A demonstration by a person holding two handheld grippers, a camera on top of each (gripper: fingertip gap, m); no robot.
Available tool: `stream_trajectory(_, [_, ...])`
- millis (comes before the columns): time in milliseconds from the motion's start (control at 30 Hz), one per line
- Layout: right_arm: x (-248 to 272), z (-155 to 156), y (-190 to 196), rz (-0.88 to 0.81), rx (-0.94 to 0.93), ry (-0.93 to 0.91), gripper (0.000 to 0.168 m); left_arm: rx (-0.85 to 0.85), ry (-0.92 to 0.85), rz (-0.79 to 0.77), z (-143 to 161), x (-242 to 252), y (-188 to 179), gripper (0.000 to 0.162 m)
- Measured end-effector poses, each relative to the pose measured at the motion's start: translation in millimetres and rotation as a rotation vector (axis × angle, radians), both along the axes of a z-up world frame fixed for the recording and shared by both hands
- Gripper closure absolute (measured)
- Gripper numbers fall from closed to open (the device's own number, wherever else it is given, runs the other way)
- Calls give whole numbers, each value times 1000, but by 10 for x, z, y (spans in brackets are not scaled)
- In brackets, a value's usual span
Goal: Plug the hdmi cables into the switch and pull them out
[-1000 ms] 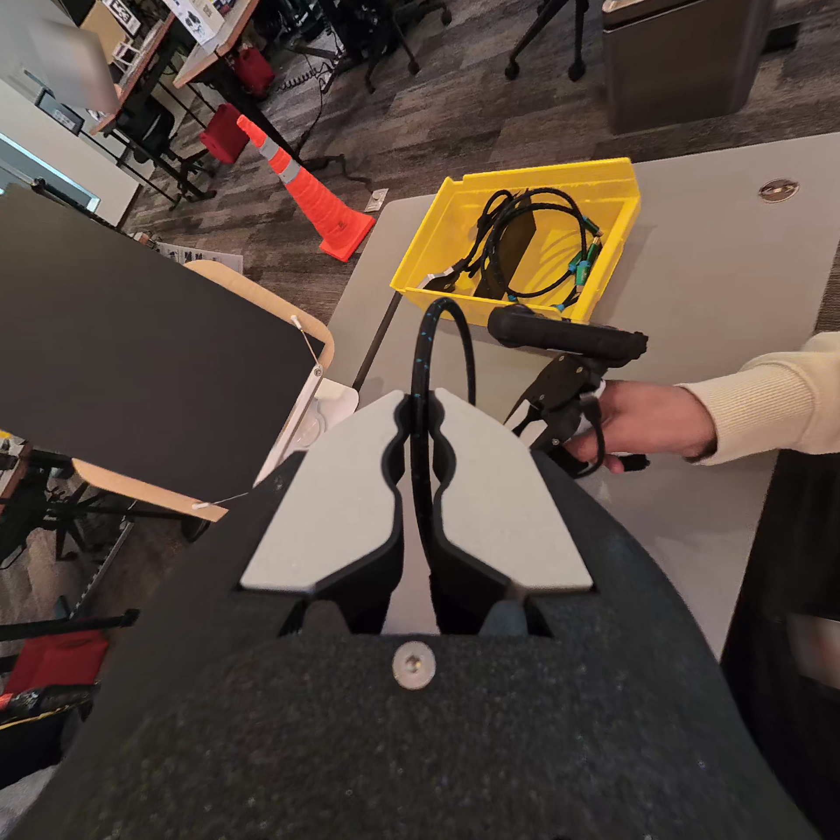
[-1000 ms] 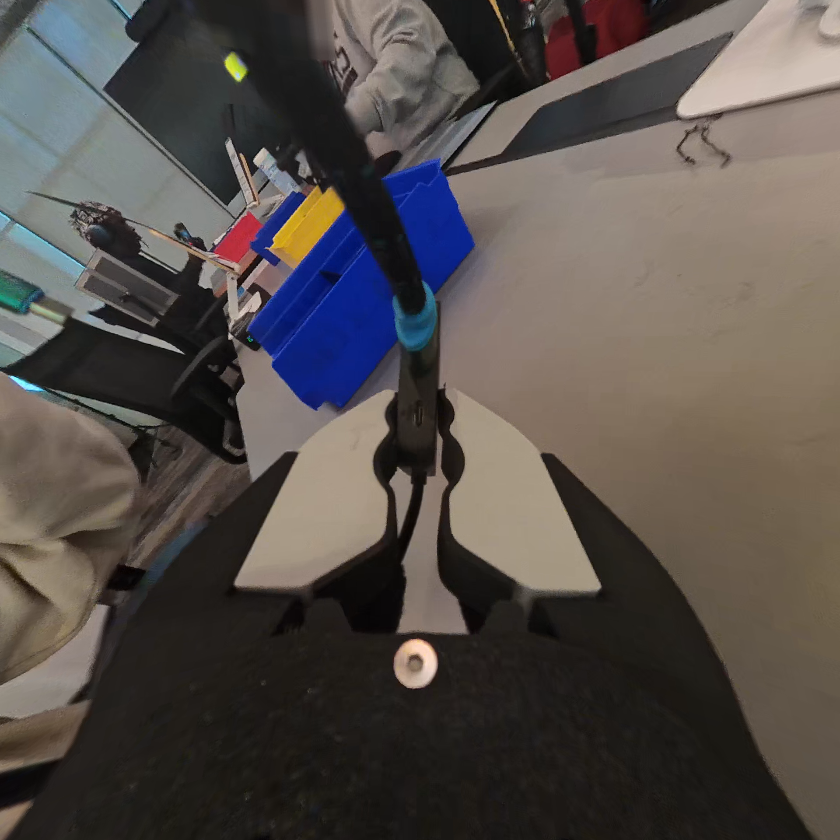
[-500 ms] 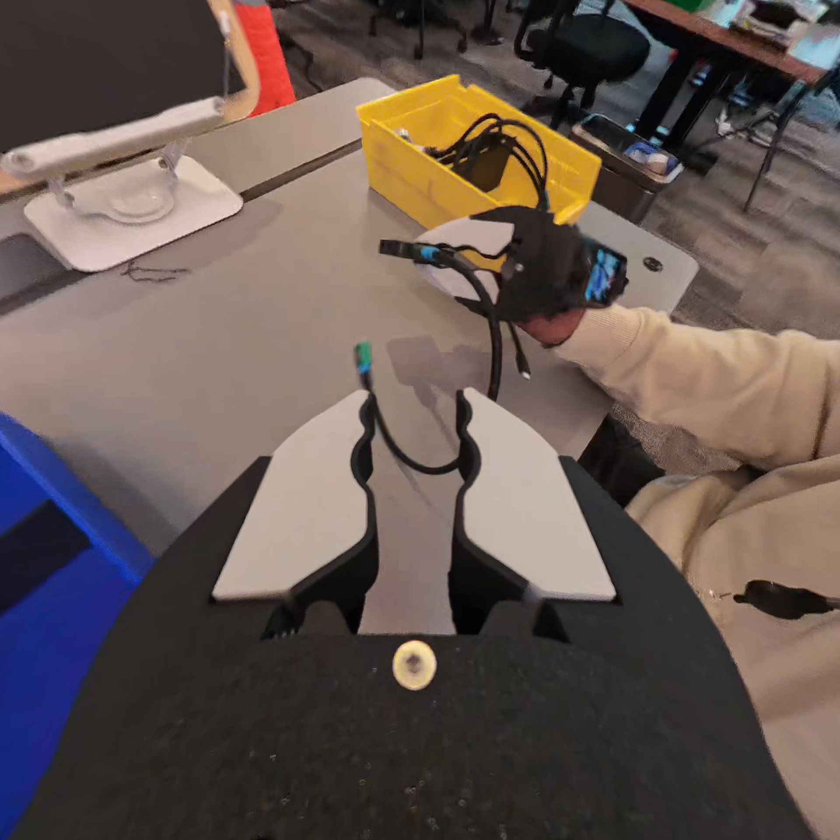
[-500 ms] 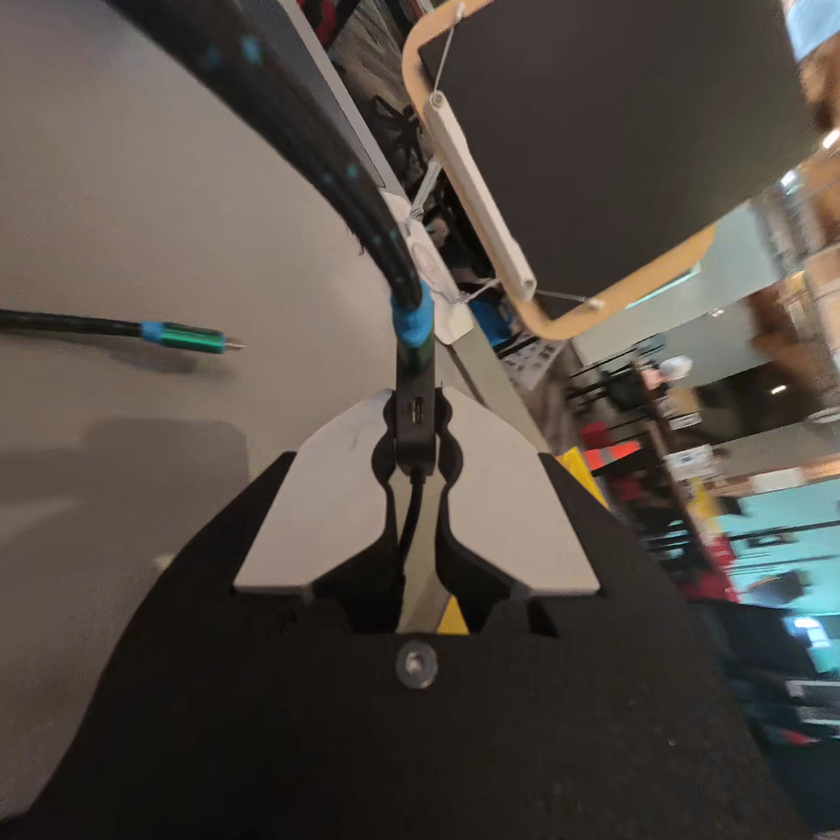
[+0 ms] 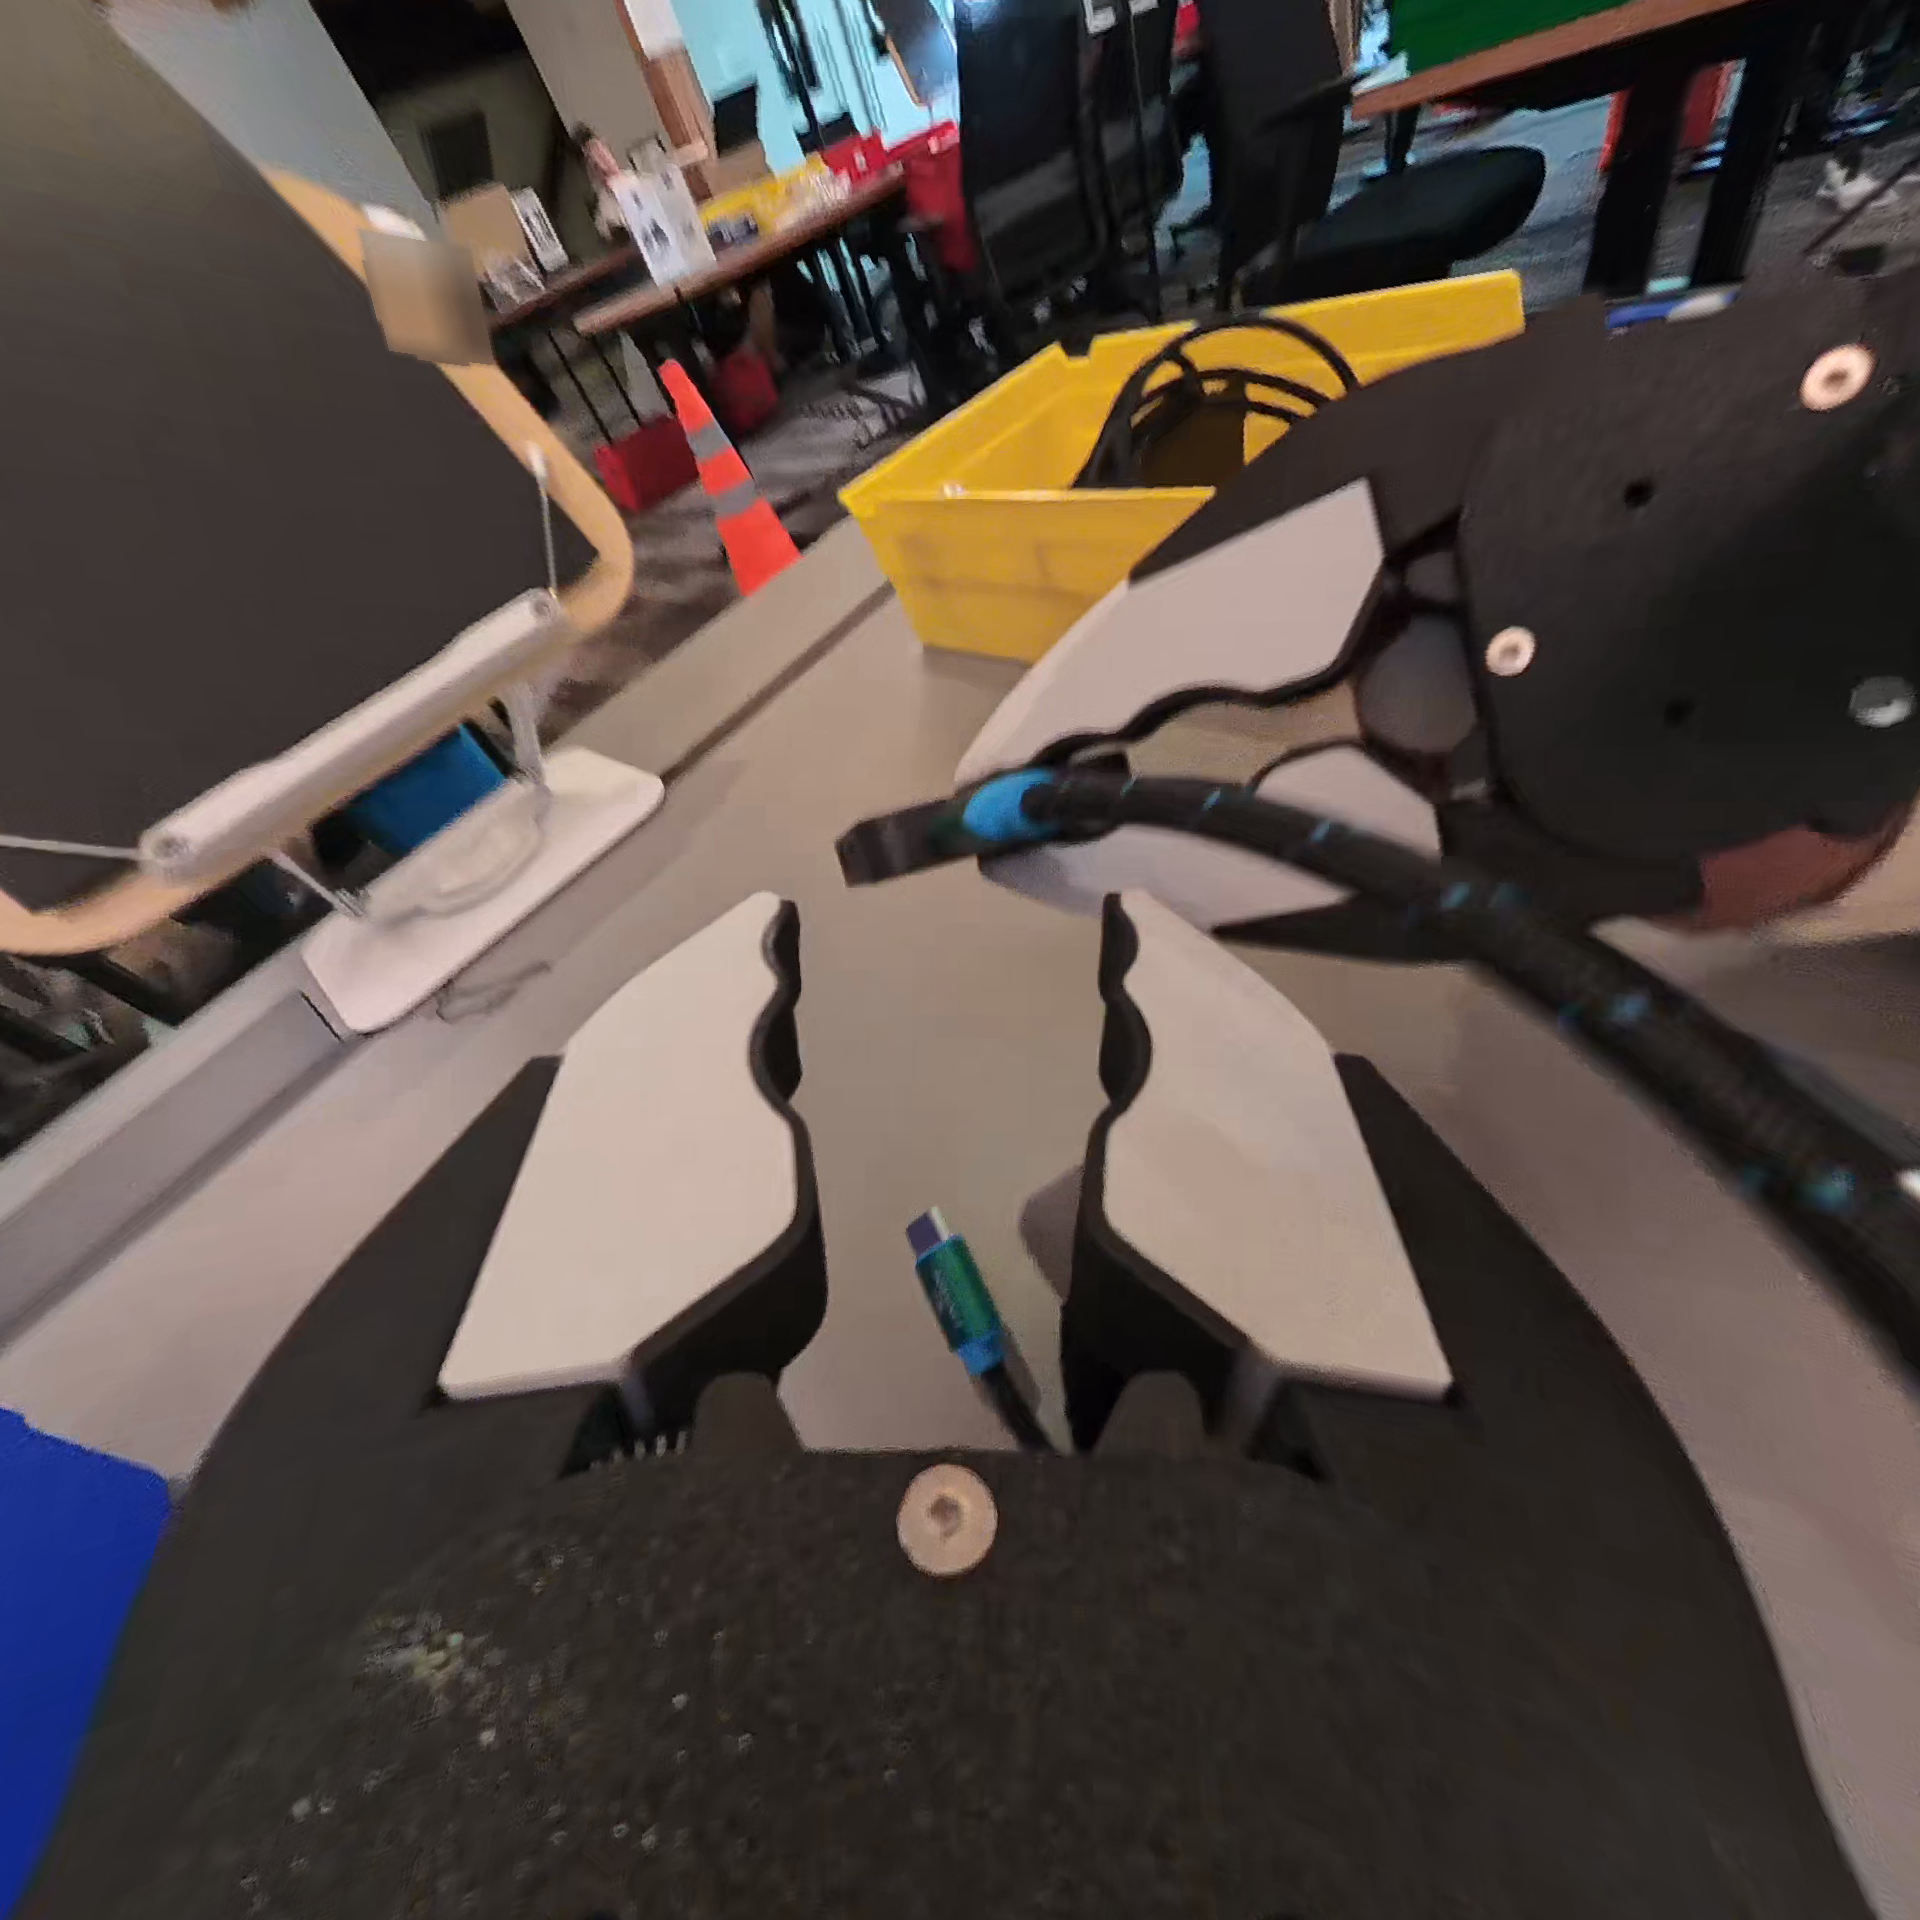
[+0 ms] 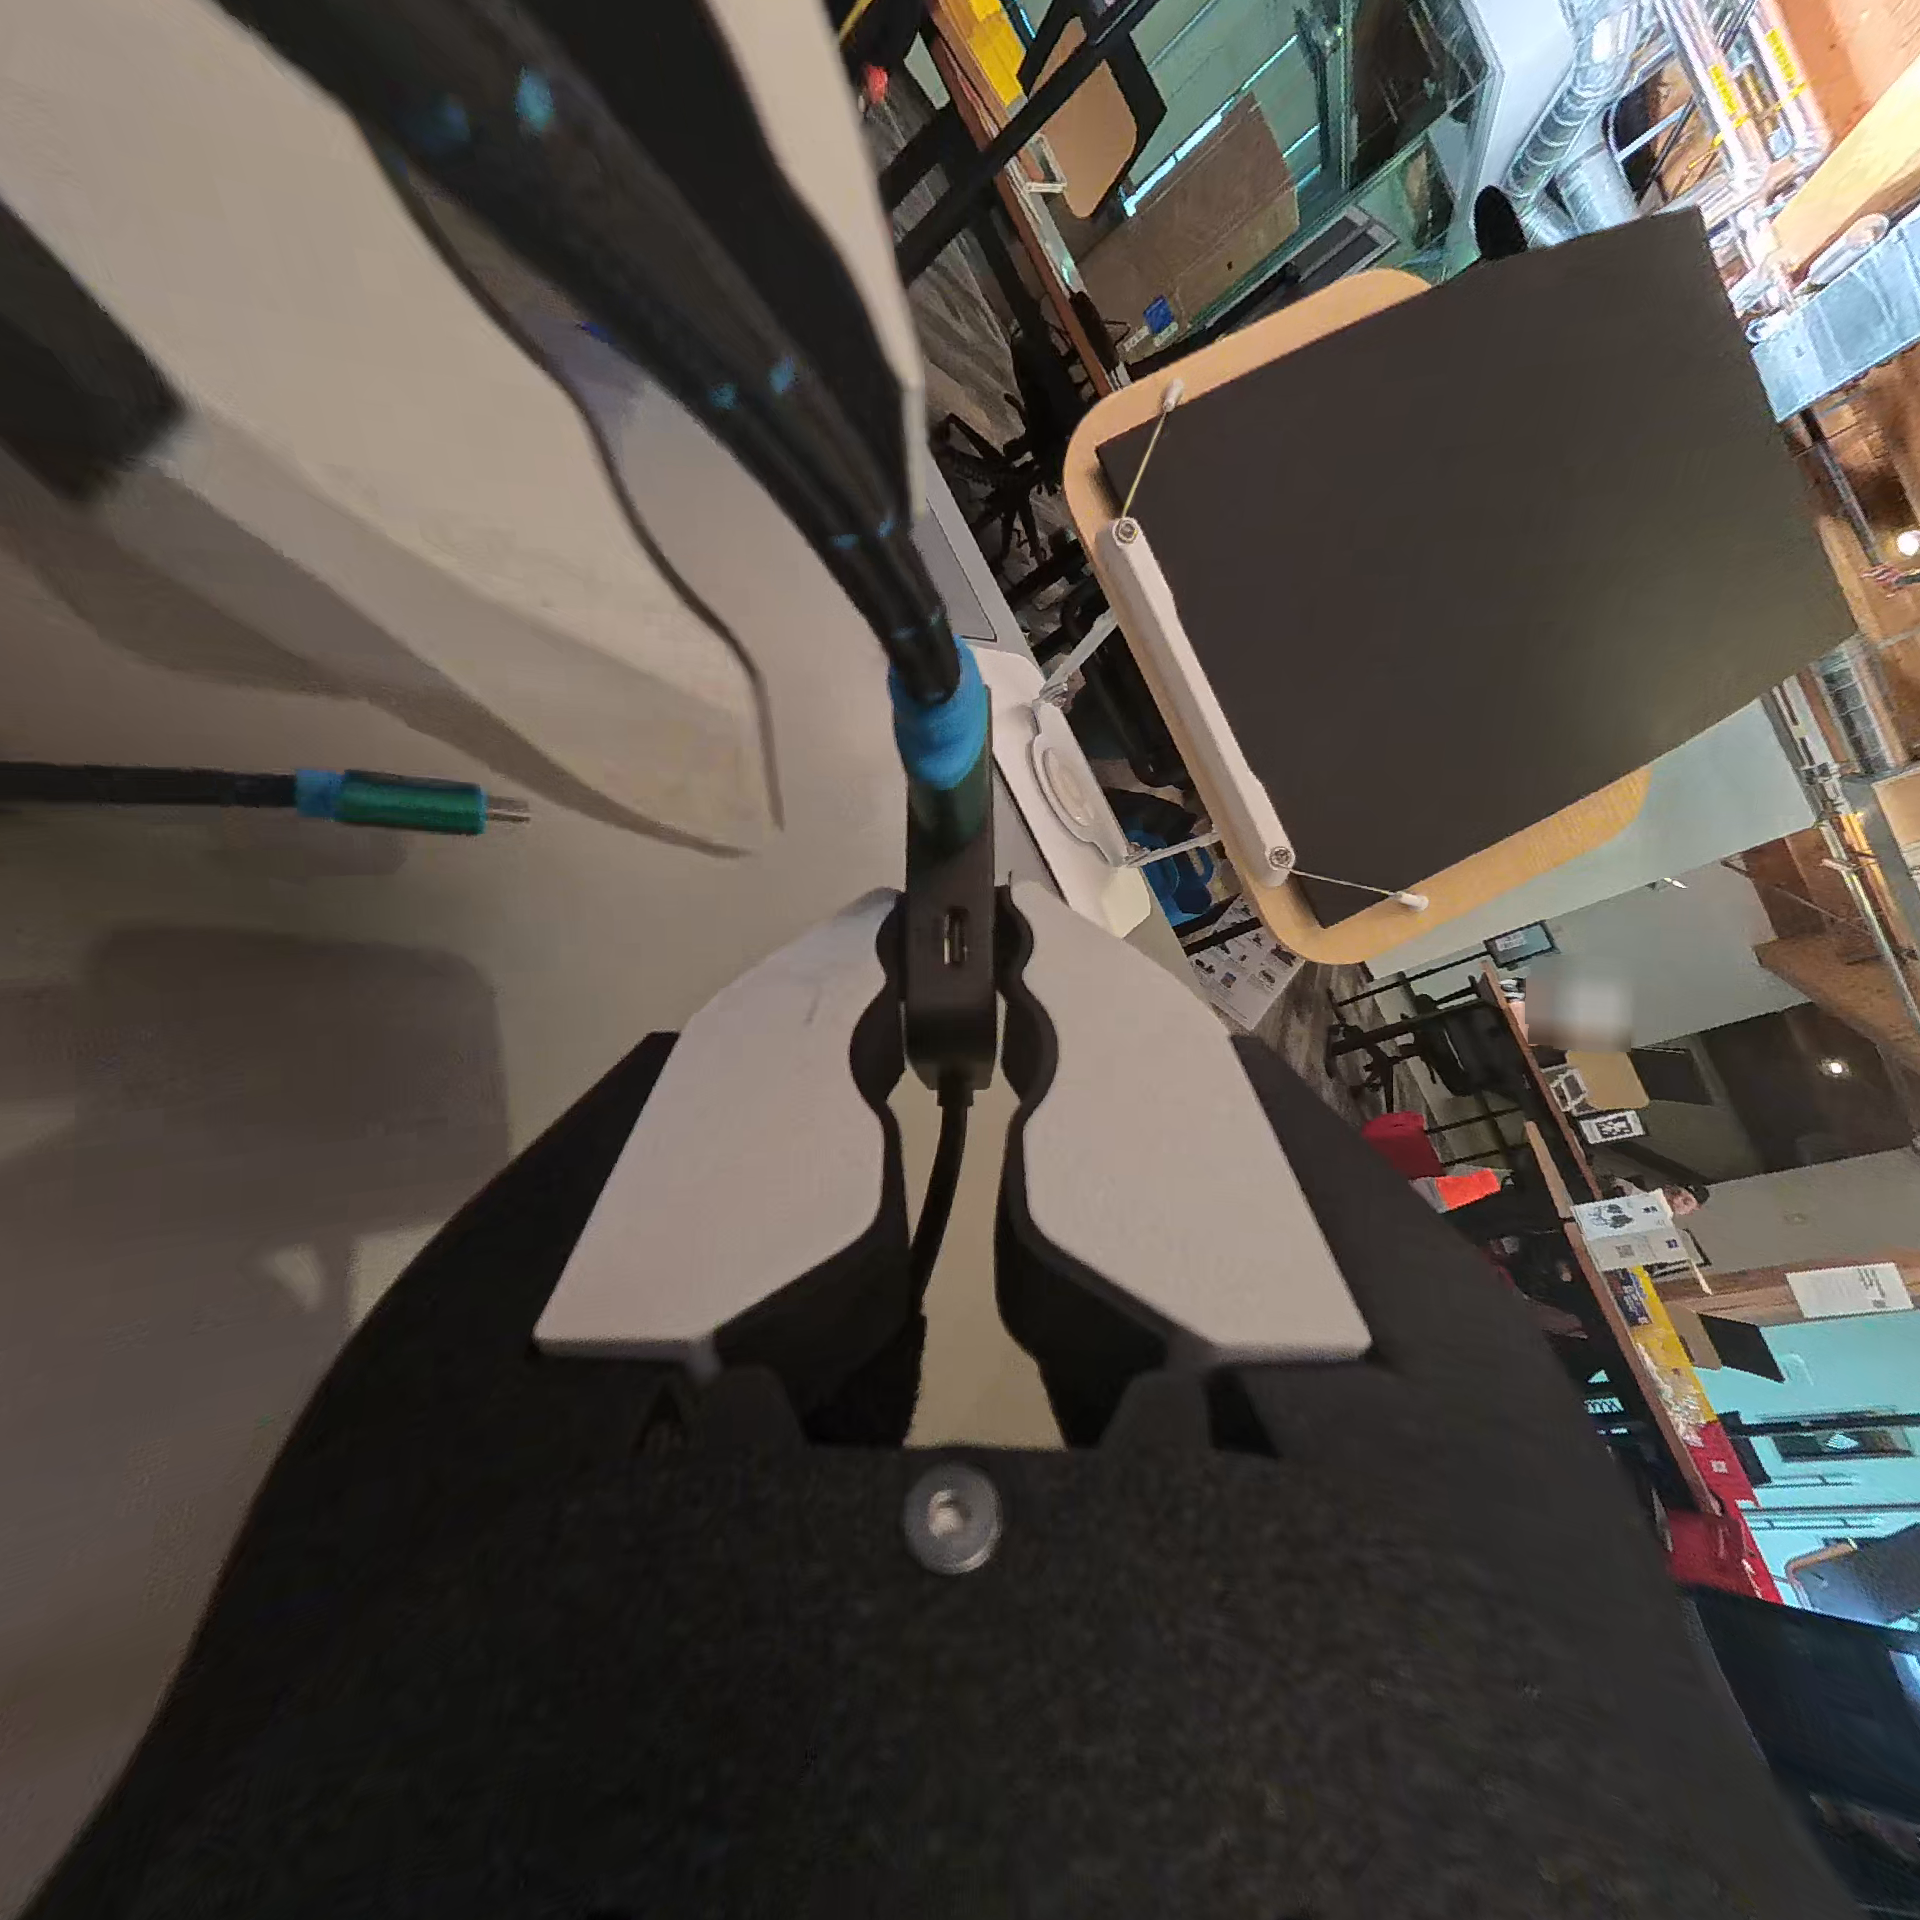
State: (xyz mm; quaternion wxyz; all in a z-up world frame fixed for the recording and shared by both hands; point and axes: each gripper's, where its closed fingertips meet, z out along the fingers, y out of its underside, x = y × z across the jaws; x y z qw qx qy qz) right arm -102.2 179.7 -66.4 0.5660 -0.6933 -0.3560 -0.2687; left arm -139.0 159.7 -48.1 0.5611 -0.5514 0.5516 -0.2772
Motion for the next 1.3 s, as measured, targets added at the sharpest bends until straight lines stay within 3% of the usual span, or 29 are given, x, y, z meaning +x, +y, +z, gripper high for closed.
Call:
stream_trajectory(100, [22,-30,3,-28,-7,-3,154,32,-39,24,28,102,-38,109])
stream_trajectory(200, [56,-49,10,-55,-6,-25,154,56,-53,105,23,95,44,123])
stream_trajectory(400, [-17,-90,19,-67,-10,-75,154,21,-46,106,-53,179,20,127])
stream_trajectory(433, [-47,-100,21,-65,-12,-76,154,26,-26,123,-90,177,45,138])
stream_trajectory(467, [-48,-131,29,-75,-32,-75,154,18,-8,136,-121,174,66,140])
stream_trajectory(733, [-108,-76,-4,101,28,84,151,-211,-60,5,-47,116,52,141])
stream_trajectory(800, [-125,-94,-5,159,30,92,142,-263,-87,-49,-35,122,8,141])
stream_trajectory(867, [-165,-75,-5,204,61,67,144,-298,-89,-96,-60,152,-47,140])
stream_trajectory(933, [-183,-62,-30,221,77,30,153,-299,-84,-119,-77,172,-82,140])
stream_trajectory(1200, [-132,-147,-14,183,-10,-73,154,-239,-8,-59,-156,164,-79,141])
stream_trajectory(1300, [-61,-162,16,132,-22,-81,155,-254,-71,-81,-38,97,-112,141])
